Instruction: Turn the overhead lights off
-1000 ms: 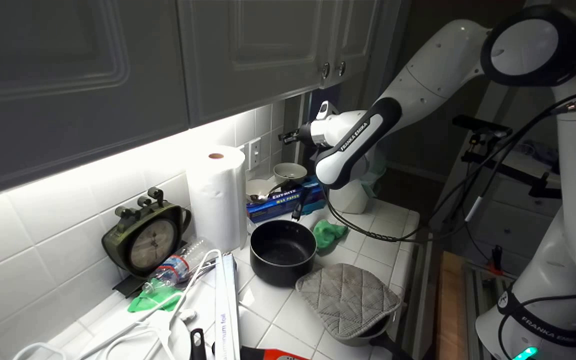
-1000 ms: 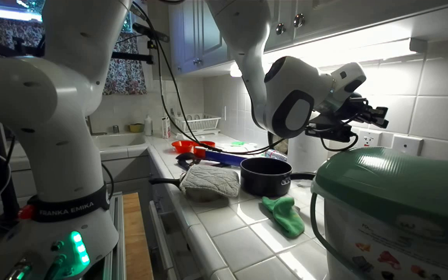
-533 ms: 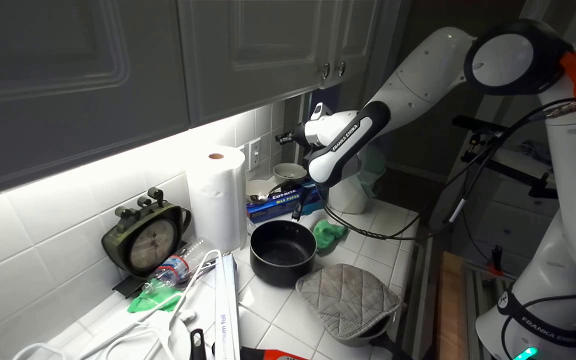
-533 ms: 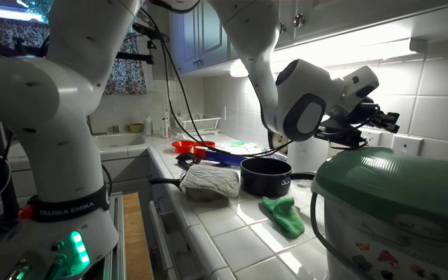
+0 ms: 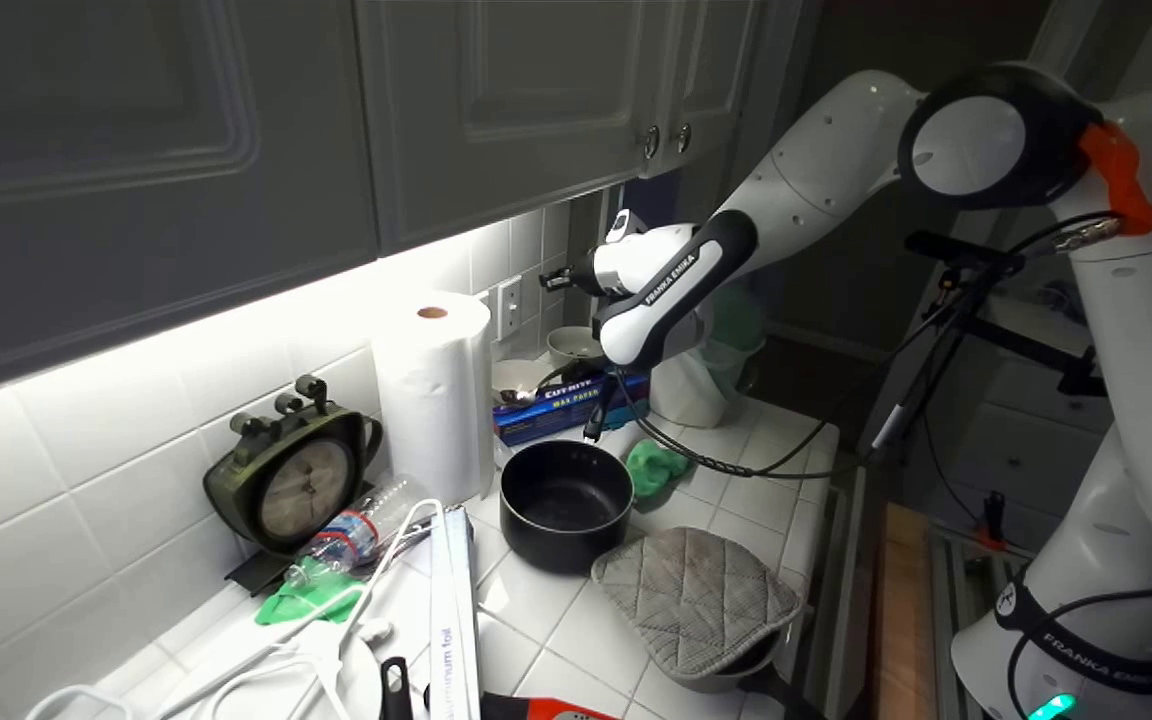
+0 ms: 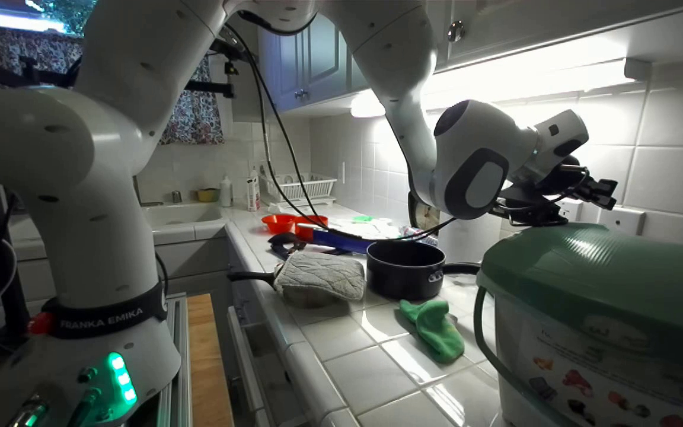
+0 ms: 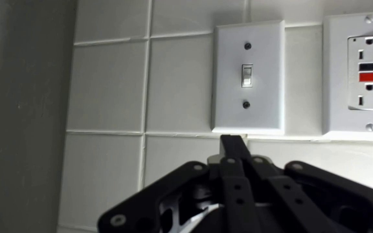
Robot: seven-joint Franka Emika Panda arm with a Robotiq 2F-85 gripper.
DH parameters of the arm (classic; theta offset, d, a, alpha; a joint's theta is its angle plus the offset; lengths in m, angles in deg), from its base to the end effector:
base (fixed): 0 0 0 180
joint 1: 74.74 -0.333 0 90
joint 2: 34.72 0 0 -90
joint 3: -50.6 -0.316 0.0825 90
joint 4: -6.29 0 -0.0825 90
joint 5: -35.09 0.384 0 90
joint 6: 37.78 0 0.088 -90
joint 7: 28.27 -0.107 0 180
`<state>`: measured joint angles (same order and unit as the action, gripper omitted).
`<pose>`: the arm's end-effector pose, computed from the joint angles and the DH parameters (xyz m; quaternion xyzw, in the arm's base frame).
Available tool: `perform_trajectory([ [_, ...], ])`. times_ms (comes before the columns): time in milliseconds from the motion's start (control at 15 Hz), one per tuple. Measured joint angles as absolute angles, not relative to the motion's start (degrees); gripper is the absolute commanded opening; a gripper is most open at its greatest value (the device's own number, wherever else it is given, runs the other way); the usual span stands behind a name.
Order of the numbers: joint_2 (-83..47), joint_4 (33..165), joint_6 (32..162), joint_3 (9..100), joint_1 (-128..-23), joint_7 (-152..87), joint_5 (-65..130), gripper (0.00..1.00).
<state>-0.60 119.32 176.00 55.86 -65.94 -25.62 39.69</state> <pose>0.6361 -0.1608 0.3105 0.8283 -0.1023 0.5422 0.0972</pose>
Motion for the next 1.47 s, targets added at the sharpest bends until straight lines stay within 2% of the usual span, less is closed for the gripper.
perform_trajectory([
  [1067, 2.22, 113.73, 170.8, 60.24, -72.96, -25.3, 44.03, 0.0],
  [1467, 3.46, 112.04, 170.91, 59.43, -72.24, -25.65, 43.89, 0.0],
])
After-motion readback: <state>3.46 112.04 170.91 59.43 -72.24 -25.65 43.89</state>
